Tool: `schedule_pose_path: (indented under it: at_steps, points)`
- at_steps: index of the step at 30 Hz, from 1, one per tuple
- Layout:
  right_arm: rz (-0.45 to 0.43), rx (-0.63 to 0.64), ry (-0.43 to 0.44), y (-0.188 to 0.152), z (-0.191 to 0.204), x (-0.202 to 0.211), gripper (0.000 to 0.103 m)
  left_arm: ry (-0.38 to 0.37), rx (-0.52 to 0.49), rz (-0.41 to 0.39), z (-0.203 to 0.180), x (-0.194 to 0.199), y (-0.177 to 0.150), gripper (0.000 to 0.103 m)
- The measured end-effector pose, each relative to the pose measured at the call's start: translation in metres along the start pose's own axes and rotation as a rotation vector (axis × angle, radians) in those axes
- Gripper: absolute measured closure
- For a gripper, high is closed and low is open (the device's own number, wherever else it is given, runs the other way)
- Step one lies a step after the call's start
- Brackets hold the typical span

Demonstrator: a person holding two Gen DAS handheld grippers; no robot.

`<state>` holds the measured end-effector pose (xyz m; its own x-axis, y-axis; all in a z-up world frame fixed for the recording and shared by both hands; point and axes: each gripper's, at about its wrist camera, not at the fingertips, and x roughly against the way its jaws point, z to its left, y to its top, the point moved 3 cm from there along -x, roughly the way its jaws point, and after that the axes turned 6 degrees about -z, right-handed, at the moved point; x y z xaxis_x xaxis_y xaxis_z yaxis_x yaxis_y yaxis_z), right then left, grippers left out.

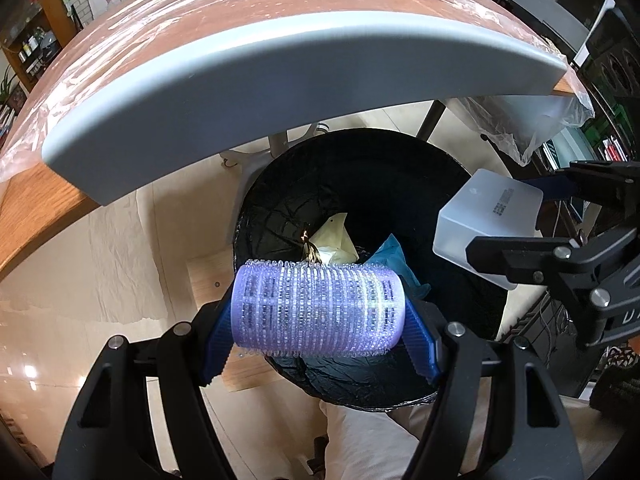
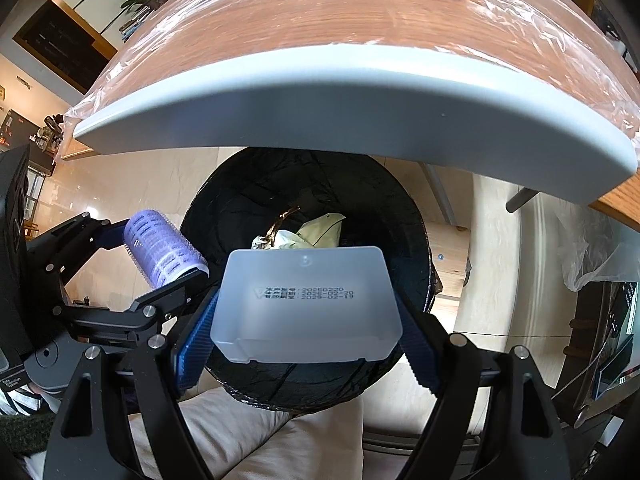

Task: Collect trash
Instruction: 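Carry the hair roller in the left tool and white lid in the right tool over the bin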

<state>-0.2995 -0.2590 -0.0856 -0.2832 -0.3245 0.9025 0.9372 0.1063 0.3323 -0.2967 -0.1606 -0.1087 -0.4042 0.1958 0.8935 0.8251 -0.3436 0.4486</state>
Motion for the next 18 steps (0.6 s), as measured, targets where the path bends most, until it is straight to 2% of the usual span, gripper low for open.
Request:
schedule_pose_path:
  at_steps: [18]
  points:
    - [0.018,-0.02,0.001,0.0066,-0.0071,-0.0074,0.023,0.016,-0.056,0.02,-0.0062,-0.0085,0.0008,0.031]
